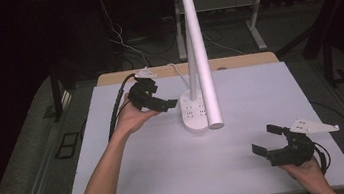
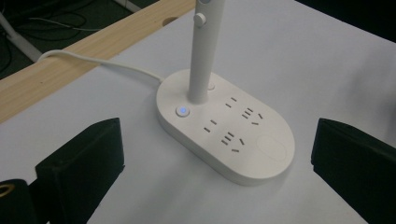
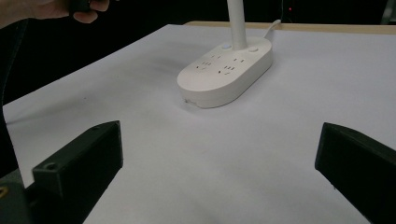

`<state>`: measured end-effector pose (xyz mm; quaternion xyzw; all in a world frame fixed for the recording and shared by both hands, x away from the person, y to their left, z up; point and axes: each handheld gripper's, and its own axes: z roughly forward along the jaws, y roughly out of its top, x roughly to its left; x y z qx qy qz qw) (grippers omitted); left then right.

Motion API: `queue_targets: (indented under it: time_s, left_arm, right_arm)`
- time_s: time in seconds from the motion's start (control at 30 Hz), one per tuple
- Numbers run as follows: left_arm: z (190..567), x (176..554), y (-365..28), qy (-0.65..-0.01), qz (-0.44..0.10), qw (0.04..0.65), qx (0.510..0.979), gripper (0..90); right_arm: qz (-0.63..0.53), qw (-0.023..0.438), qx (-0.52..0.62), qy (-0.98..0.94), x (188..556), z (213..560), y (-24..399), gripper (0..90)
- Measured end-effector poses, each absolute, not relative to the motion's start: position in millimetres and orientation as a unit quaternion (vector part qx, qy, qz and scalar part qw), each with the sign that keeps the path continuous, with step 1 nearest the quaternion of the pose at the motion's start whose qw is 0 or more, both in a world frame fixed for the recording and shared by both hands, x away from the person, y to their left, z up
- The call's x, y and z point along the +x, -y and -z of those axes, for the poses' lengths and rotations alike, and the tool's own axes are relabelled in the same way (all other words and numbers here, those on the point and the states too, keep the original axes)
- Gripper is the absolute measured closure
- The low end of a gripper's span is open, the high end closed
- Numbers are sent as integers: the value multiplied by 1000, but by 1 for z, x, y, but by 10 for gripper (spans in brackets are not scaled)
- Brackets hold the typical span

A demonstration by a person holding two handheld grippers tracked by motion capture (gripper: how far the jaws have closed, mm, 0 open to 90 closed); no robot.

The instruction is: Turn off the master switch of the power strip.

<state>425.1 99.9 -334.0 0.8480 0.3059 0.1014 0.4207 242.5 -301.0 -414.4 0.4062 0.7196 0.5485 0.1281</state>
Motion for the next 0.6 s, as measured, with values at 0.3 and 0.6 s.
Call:
queue_targets:
  time_s: [0.3, 0.6]
  left_arm:
    - [343, 440, -98, -326, -97, 426, 838, 32]
    - [351, 453, -94, -340, -89, 424, 835, 42]
  right_arm:
    - [-549, 127, 407, -719, 243, 414, 301, 2]
    - [-547, 127, 408, -720, 243, 415, 302, 2]
